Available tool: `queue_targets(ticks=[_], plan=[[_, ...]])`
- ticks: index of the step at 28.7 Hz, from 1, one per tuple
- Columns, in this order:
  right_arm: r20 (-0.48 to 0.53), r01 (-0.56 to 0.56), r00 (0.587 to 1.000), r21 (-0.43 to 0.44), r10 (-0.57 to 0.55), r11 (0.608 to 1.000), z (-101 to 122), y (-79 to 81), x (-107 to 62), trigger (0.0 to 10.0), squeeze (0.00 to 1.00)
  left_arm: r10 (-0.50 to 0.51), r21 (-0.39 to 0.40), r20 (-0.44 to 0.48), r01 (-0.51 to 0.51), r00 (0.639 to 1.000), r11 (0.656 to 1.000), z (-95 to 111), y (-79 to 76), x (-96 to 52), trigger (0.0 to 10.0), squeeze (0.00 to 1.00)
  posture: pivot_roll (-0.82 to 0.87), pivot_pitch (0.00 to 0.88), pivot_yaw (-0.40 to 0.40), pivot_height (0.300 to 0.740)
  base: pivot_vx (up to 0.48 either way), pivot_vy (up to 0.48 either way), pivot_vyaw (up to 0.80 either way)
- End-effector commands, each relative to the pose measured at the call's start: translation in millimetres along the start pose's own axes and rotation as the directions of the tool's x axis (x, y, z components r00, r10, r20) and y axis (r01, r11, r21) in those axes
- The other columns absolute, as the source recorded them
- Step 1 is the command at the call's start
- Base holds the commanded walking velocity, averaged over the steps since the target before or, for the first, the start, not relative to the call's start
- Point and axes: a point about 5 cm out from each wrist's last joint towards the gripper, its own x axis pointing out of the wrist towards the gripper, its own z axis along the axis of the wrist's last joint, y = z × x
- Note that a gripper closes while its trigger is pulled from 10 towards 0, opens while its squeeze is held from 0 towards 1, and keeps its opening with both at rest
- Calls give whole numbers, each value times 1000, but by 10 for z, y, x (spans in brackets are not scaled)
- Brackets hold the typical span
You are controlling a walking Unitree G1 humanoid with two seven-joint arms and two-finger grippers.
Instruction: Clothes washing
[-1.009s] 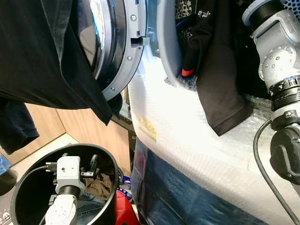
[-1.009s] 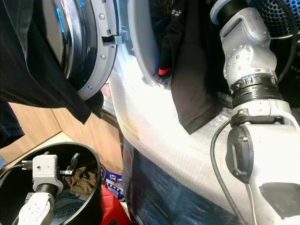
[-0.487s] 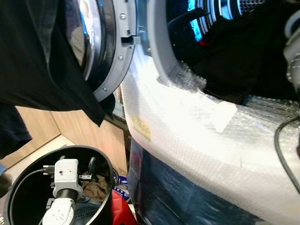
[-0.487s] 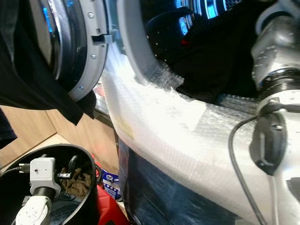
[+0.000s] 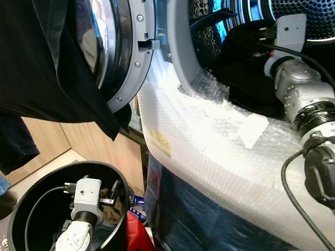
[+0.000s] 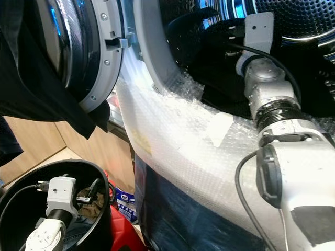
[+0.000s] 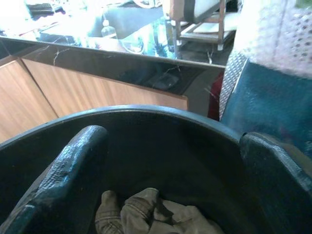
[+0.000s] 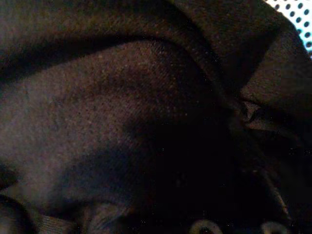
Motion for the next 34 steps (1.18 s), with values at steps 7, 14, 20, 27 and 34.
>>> queue_targets(ticks=[7,14,20,27,34], plan=[[51,84,995,10,-84,996,257,-277,-41,10000,1000,-27,36,-13,28,1000,999,16,-6,4,10000,0,179,0,16,740,0,0,0],[93,145,983,113,-156,983,402,-456,-83,10000,1000,-27,49,3,27,1000,998,70,24,26,10000,0,194,0,24,740,0,0,0],[192,314,905,296,-379,902,699,-966,-262,10000,1000,-43,66,-7,43,999,997,54,15,-11,10000,0,199,0,24,740,0,0,0],[219,248,929,225,-297,942,696,-845,-224,10000,1000,-58,68,-11,58,998,996,48,-6,-29,10000,0,191,5,29,740,0,0,0],[128,88,985,203,-115,975,303,-475,-84,10000,1000,-73,68,-13,73,997,995,60,-17,-28,10000,0,196,13,38,740,0,0,0]])
